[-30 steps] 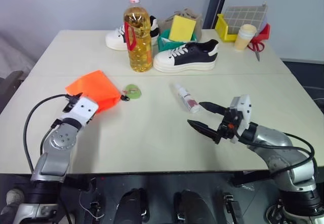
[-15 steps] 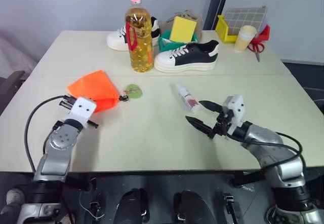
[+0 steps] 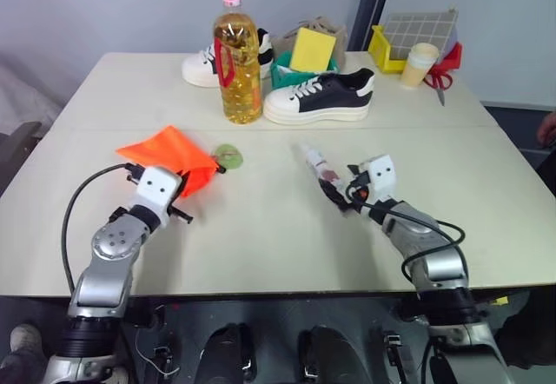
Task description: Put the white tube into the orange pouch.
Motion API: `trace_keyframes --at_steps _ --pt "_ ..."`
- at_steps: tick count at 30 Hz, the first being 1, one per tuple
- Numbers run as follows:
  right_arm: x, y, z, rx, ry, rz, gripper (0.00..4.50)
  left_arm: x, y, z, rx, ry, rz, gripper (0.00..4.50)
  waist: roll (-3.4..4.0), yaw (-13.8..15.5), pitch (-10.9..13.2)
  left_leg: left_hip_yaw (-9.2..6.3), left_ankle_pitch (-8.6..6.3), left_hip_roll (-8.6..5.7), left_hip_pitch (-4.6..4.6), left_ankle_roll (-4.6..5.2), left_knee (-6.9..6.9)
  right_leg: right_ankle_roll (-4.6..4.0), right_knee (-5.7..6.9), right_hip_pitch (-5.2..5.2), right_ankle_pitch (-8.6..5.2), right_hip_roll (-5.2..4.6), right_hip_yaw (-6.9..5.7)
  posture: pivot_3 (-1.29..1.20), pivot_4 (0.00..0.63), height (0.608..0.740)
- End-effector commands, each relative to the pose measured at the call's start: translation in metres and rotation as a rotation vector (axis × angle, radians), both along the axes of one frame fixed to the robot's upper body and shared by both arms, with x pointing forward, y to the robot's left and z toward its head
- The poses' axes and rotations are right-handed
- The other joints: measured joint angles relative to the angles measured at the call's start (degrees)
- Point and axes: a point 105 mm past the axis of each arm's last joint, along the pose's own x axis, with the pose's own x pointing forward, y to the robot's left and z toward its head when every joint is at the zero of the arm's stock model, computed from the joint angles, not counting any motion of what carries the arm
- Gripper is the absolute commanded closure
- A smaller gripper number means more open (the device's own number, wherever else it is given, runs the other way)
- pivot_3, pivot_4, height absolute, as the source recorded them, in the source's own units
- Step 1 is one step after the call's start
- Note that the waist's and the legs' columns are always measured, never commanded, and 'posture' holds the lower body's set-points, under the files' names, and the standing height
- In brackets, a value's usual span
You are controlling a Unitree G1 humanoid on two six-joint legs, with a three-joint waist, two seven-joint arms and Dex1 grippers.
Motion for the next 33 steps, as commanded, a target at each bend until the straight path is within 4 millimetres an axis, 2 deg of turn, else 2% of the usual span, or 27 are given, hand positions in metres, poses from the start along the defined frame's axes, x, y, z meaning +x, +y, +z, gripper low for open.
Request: trace_keyframes --at_steps 1,5,6,8,12,16,19,22,27,30,33 --pt "0.007 0.004 0.007 0.013 -0.039 -0.015 0.0 -0.005 -0.008 0.012 -0.01 -0.037 -0.024 4.43 0.0 -0.03 0.0 0.0 0.0 0.0 0.0 0.0 0.0 0.05 0.01 0.0 0.03 0.01 0.0 0.0 0.15 0.74" --pt "0.01 0.006 0.001 0.025 -0.028 -0.018 0.0 -0.007 -0.01 0.012 -0.015 -0.033 -0.023 4.43 0.0 -0.02 0.0 0.0 0.01 0.0 0.0 -0.01 0.0 0.06 0.01 0.0 0.03 0.01 0.0 0.0 0.15 0.74" --pt "0.011 0.006 0.0 0.028 -0.024 -0.024 0.25 -0.008 -0.01 0.013 -0.021 -0.033 -0.026 4.48 0.0 -0.04 0.0 0.0 0.01 0.0 0.0 -0.01 0.0 0.06 0.01 -0.01 0.03 0.01 0.0 0.0 0.15 0.74" --pt "0.012 0.005 -0.002 0.032 -0.018 -0.032 0.89 -0.009 -0.011 0.013 -0.033 -0.031 -0.028 4.5 0.0 -0.08 0.0 0.0 0.01 0.0 0.0 -0.01 0.0 0.06 0.03 -0.02 0.03 0.01 0.0 0.0 0.15 0.74" --pt "0.01 0.005 -0.001 0.029 -0.029 -0.027 2.88 -0.011 -0.011 0.012 -0.034 -0.023 -0.027 4.5 0.0 -0.04 0.0 0.0 0.01 0.0 0.0 -0.02 0.0 0.06 0.03 -0.02 0.03 0.01 0.0 0.0 0.15 0.74" --pt "0.006 0.008 0.003 0.023 -0.047 -0.004 2.88 -0.011 -0.011 0.013 -0.044 -0.021 -0.03 4.5 0.0 -0.04 0.0 0.0 0.0 0.0 0.0 -0.02 0.0 0.06 0.03 -0.02 0.03 0.0 0.01 0.0 0.15 0.74" --pt "-0.006 0.019 0.017 0.03 -0.094 0.094 2.88 -0.011 -0.012 0.016 -0.089 -0.028 -0.04 4.5 0.01 -0.01 0.0 0.0 0.0 0.0 0.0 -0.02 0.0 0.06 0.03 -0.02 0.03 0.0 0.01 0.0 0.15 0.74" --pt "-0.03 0.043 0.028 0.022 -0.12 0.282 2.88 -0.012 -0.012 0.019 -0.116 -0.029 -0.048 4.5 0.0 -0.07 0.0 0.0 0.0 0.0 -0.01 -0.01 -0.01 0.07 0.03 -0.03 0.03 -0.01 0.02 0.0 0.15 0.74" --pt "-0.071 0.086 0.034 0.011 -0.088 0.565 2.88 -0.013 -0.013 0.022 -0.14 -0.029 -0.059 4.5 0.0 -0.13 0.0 -0.04 -0.04 0.04 0.0 0.06 -0.03 0.06 0.03 -0.03 0.03 0.01 0.01 0.0 0.15 0.74" --pt "-0.081 0.104 0.029 -0.007 -0.051 0.642 2.88 -0.014 -0.015 0.025 -0.156 -0.033 -0.069 4.5 0.0 -0.07 0.0 -0.06 -0.15 0.04 0.0 0.24 -0.01 0.04 0.03 -0.02 0.03 0.0 0.01 0.0 0.15 0.74" --pt "-0.076 0.119 0.021 0.004 0.006 0.665 2.88 -0.016 -0.021 0.03 -0.175 -0.037 -0.099 4.5 -0.01 0.04 0.0 -0.07 -0.18 0.03 0.0 0.28 0.04 0.03 0.03 -0.01 0.02 -0.02 0.0 0.0 0.15 0.74"
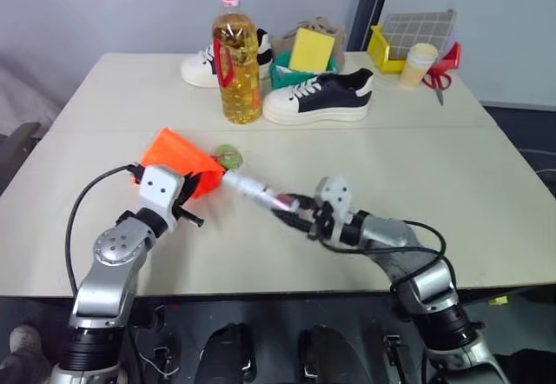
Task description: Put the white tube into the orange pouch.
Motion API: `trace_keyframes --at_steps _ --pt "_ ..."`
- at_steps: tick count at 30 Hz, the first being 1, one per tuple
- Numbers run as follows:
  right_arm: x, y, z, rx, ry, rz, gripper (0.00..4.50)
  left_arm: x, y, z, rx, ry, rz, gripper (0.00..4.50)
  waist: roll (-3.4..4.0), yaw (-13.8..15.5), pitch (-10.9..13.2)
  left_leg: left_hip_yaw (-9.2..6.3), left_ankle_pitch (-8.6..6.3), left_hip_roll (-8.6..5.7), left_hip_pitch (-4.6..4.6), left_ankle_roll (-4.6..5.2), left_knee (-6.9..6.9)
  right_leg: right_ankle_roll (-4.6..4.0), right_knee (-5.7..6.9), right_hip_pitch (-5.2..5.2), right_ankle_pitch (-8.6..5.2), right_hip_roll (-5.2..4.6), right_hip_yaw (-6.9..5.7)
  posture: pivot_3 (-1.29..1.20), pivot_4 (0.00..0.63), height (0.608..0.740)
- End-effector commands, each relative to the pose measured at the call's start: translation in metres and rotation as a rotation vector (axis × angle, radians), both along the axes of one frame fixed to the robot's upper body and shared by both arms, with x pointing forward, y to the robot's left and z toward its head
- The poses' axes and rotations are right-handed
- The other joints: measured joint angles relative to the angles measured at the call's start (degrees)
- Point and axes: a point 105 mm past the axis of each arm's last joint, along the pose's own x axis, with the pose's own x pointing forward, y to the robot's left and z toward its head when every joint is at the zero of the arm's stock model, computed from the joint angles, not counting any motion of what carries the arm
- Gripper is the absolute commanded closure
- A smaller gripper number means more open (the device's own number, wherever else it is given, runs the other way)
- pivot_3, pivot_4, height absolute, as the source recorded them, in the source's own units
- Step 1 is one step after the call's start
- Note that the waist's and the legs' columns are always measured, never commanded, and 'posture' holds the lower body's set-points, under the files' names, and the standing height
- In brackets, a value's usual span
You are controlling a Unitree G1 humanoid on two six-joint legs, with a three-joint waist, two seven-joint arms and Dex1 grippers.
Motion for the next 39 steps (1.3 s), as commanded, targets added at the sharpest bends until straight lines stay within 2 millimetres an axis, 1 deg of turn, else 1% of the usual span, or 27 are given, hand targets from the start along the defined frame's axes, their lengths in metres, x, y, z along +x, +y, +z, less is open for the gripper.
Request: trace_keyframes --at_steps 1,6,10,14,18,23,28,35,39 --pt "0.005 0.017 0.009 0.022 -0.003 0.024 2.88 -0.005 -0.007 0.023 -0.024 -0.074 -0.039 4.5 0.0 -0.06 0.0 0.0 0.0 0.0 0.0 0.01 0.02 -0.01 0.0 0.0 0.0 0.0 0.0 0.0 0.15 0.74" --pt "0.012 0.026 0.011 0.039 0.007 0.038 2.88 -0.012 -0.019 0.031 -0.067 -0.082 -0.095 4.5 0.0 0.01 0.0 0.0 0.0 0.0 -0.01 0.0 0.02 -0.02 -0.01 0.01 0.0 -0.01 0.0 0.0 0.15 0.74" --pt "0.017 0.031 0.013 0.055 -0.001 0.029 2.88 -0.02 -0.027 0.033 -0.098 -0.074 -0.141 4.5 0.0 -0.13 0.0 0.01 0.0 0.0 -0.01 0.0 0.01 0.0 -0.01 0.0 0.01 0.01 0.0 0.0 0.15 0.74" --pt "0.021 0.036 0.014 0.064 -0.005 0.023 2.88 -0.03 -0.036 0.031 -0.116 -0.033 -0.214 4.5 0.0 -0.18 0.0 0.01 0.14 0.0 -0.01 -0.24 0.0 0.0 0.0 -0.01 0.01 0.02 0.0 0.0 0.15 0.74" --pt "0.024 0.041 0.016 0.085 0.002 0.015 2.88 -0.04 -0.045 0.026 -0.125 0.02 -0.285 4.5 0.0 -0.16 0.0 0.01 0.14 0.0 -0.01 -0.26 0.0 0.0 -0.01 0.0 0.01 0.02 0.0 0.0 0.15 0.74" --pt "0.031 0.051 0.017 0.087 0.007 0.005 2.88 -0.049 -0.055 0.023 -0.14 0.075 -0.359 4.5 0.0 -0.24 0.0 0.01 0.08 0.0 0.0 -0.36 0.0 -0.01 0.0 -0.01 0.0 0.01 0.0 0.0 0.15 0.74" --pt "0.039 0.066 0.018 0.066 0.011 0.005 2.88 -0.056 -0.063 0.018 -0.136 0.13 -0.416 4.5 0.0 -0.32 0.0 0.01 0.1 0.0 -0.01 -0.36 -0.03 -0.01 0.0 -0.03 0.0 0.01 0.0 0.0 0.15 0.74" --pt "0.04 0.091 0.011 0.003 0.021 0.049 2.88 -0.067 -0.073 0.016 -0.147 0.187 -0.49 4.5 0.0 -0.39 0.0 0.01 0.08 0.0 -0.01 -0.41 -0.04 -0.01 -0.01 -0.03 0.0 0.01 0.01 0.0 0.15 0.74" --pt "0.039 0.102 0.011 -0.007 0.022 0.065 2.88 -0.071 -0.077 0.014 -0.146 0.204 -0.509 4.5 0.0 -0.51 0.0 0.01 0.07 0.0 -0.01 -0.45 -0.05 -0.01 -0.01 -0.04 0.0 0.0 0.0 0.0 0.15 0.74"
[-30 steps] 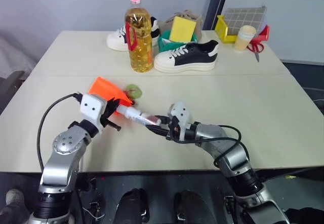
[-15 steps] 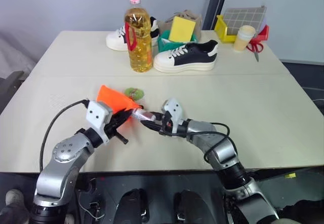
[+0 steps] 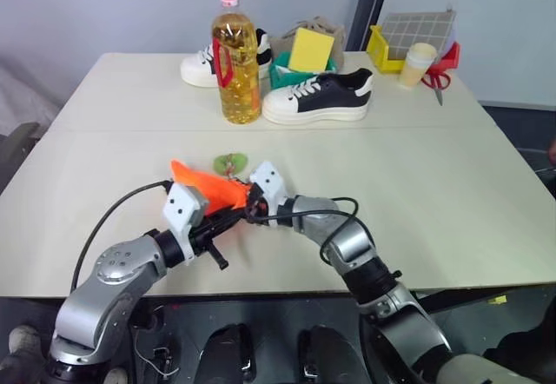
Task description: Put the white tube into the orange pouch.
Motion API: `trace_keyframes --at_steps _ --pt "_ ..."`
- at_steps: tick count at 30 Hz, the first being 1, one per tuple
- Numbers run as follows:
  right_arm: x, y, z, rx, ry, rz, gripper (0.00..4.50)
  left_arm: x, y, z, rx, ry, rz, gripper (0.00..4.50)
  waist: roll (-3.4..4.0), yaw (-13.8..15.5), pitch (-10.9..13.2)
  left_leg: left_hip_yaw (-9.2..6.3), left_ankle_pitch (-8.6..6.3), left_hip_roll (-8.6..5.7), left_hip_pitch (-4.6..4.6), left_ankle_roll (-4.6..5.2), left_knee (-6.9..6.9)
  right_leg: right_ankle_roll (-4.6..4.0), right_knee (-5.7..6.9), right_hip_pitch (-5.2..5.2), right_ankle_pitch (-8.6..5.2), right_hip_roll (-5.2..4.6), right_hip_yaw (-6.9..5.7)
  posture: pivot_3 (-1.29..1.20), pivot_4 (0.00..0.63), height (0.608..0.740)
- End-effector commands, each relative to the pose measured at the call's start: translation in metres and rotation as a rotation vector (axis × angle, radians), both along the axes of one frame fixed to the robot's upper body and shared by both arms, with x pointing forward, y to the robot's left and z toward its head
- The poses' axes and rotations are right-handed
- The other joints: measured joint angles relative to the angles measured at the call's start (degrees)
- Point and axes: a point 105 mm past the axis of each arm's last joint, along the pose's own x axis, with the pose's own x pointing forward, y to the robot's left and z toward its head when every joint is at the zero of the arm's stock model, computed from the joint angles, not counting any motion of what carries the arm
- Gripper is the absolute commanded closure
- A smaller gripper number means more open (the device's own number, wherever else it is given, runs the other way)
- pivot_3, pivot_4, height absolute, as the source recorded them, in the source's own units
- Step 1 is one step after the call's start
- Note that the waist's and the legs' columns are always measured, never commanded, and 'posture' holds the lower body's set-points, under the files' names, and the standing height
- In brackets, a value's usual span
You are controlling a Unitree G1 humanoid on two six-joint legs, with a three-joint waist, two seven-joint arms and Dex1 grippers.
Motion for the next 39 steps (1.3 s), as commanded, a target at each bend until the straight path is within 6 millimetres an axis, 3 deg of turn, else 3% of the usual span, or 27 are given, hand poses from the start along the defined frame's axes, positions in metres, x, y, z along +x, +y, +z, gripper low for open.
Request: trace_keyframes --at_steps 1,7,10,14,23,26,29,36,39 --pt "-0.003 0.016 0.016 0.026 -0.053 0.035 2.88 -0.01 -0.012 0.009 -0.013 -0.029 -0.066 4.5 0.0 -0.09 0.0 0.0 0.0 0.0 0.0 0.0 0.0 0.0 0.0 0.0 0.0 -0.01 0.0 0.0 0.15 0.74" --pt "-0.005 0.015 0.014 0.017 -0.042 0.049 2.88 -0.01 -0.006 0.006 -0.003 -0.023 -0.037 4.5 0.0 -1.03 0.0 0.0 -0.01 0.0 0.0 -0.02 -0.04 0.0 0.0 0.0 0.0 -0.02 0.0 0.0 0.15 0.74" --pt "-0.006 0.005 0.015 0.011 -0.038 0.054 1.86 -0.009 0.002 0.002 0.011 -0.017 -0.011 4.5 0.0 -1.06 0.0 0.0 0.0 0.0 0.0 -0.03 -0.08 0.0 0.0 -0.02 0.0 -0.02 0.0 0.0 0.15 0.74" --pt "-0.012 -0.018 0.016 -0.015 -0.065 0.063 0.07 -0.01 0.013 -0.001 0.022 -0.004 0.023 4.5 0.0 -1.07 0.0 0.0 -0.01 -0.01 -0.02 -0.03 -0.08 -0.12 -0.04 -0.06 -0.06 -0.07 0.01 0.0 0.15 0.74" --pt "-0.039 -0.076 0.02 -0.08 -0.097 0.112 0.07 -0.019 0.041 -0.018 0.068 0.079 0.08 4.5 0.0 -1.07 0.0 -0.05 -0.17 -0.01 0.01 0.21 -0.25 -0.28 -0.18 -0.29 -0.15 -0.11 0.03 0.0 0.15 0.74" --pt "-0.035 -0.084 0.021 -0.091 -0.101 0.083 0.07 -0.022 0.043 -0.02 0.052 0.104 0.069 4.5 0.01 -1.18 0.0 -0.05 -0.17 -0.01 0.02 0.21 -0.3 -0.4 -0.19 -0.32 -0.19 -0.13 0.04 0.0 0.15 0.74" --pt "-0.02 -0.091 0.024 -0.092 -0.115 0.01 0.0 -0.028 0.04 -0.024 0.032 0.148 0.032 3.57 0.0 -1.2 0.0 -0.04 -0.13 -0.01 0.02 0.14 -0.41 -0.45 -0.19 -0.31 -0.21 -0.13 0.05 0.0 0.15 0.74" --pt "0.022 -0.091 0.042 -0.067 -0.187 -0.157 0.0 -0.034 0.044 -0.034 0.084 0.193 0.022 0.1 0.02 -1.26 0.01 -0.05 -0.07 -0.03 0.02 0.06 -0.52 -0.53 -0.22 -0.41 -0.26 -0.13 0.04 0.0 0.15 0.74" --pt "0.05 -0.08 0.047 -0.054 -0.205 -0.259 0.0 -0.034 0.044 -0.028 0.03 0.199 0.016 0.1 0.02 -1.63 0.01 -0.03 -0.04 -0.03 0.02 0.01 -0.59 -0.54 -0.22 -0.36 -0.25 -0.13 0.04 0.0 0.15 0.74"
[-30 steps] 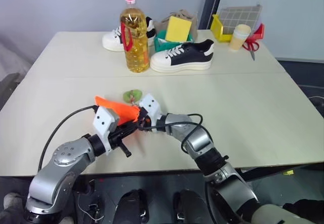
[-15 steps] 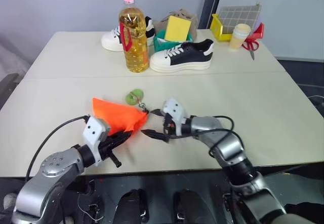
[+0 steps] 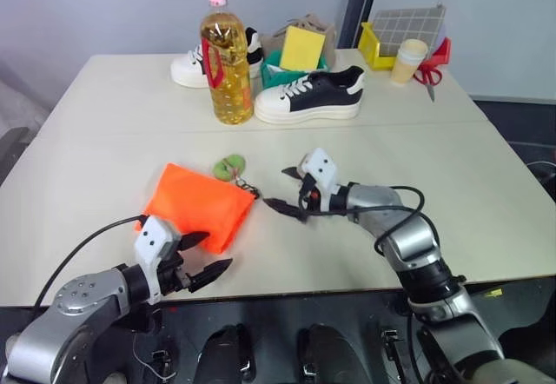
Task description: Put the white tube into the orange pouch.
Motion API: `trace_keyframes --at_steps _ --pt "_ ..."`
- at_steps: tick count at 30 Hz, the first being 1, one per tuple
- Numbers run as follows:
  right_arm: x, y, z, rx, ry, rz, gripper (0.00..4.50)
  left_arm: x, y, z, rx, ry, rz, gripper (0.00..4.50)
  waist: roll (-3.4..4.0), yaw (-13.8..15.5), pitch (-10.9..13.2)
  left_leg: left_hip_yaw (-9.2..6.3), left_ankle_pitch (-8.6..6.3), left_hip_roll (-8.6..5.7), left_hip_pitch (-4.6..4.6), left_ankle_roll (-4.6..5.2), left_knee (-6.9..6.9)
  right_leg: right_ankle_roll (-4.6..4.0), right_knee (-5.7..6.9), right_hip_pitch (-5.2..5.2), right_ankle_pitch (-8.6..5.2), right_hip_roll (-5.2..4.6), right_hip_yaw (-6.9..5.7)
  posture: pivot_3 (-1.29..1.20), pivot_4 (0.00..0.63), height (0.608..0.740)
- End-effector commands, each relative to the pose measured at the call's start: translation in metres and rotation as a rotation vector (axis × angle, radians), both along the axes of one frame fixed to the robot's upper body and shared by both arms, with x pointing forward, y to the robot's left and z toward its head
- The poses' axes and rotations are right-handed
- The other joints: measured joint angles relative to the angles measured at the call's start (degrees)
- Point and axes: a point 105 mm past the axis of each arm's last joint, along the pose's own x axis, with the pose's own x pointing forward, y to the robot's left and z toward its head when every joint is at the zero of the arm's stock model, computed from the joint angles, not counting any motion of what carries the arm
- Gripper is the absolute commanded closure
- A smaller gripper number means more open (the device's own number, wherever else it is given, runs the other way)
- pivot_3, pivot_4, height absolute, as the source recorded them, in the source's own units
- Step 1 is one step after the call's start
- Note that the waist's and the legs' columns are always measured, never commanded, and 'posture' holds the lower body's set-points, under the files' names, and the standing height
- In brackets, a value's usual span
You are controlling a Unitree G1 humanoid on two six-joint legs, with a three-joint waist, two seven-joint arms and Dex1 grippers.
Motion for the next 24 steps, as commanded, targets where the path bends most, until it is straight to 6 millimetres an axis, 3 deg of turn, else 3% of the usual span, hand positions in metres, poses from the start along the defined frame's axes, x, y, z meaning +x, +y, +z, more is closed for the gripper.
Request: trace_keyframes --at_steps 1,9,21,24 --pt "0.026 0.01 0.017 0.025 -0.067 -0.09 0.0 0.001 0.002 0.012 -0.047 -0.025 0.0 0.1 0.0 -0.63 0.0 0.0 0.03 0.0 0.0 -0.03 -0.02 0.0 0.02 0.06 0.0 0.0 0.0 0.0 0.15 0.74" --pt "0.045 0.055 0.003 0.045 0.031 -0.114 0.0 -0.001 -0.001 0.027 -0.12 -0.067 -0.02 0.1 -0.01 -1.21 0.0 0.03 0.39 -0.02 0.01 -0.28 -0.21 0.25 0.03 0.1 0.13 0.13 -0.04 0.0 0.15 0.74" --pt "0.052 0.091 -0.014 0.118 0.196 -0.144 0.0 0.0 0.002 0.029 -0.14 -0.062 0.007 0.1 -0.01 -1.15 0.0 0.02 0.43 -0.02 0.03 -0.36 -0.21 0.28 0.07 0.11 0.14 0.13 -0.06 0.0 0.15 0.74" --pt "0.052 0.095 -0.023 0.095 0.209 -0.167 0.89 0.001 0.001 0.028 -0.143 -0.063 0.012 0.07 0.0 -1.2 0.0 0.02 0.42 -0.02 0.03 -0.39 -0.21 0.27 0.07 0.11 0.14 0.13 -0.06 0.0 0.15 0.74"
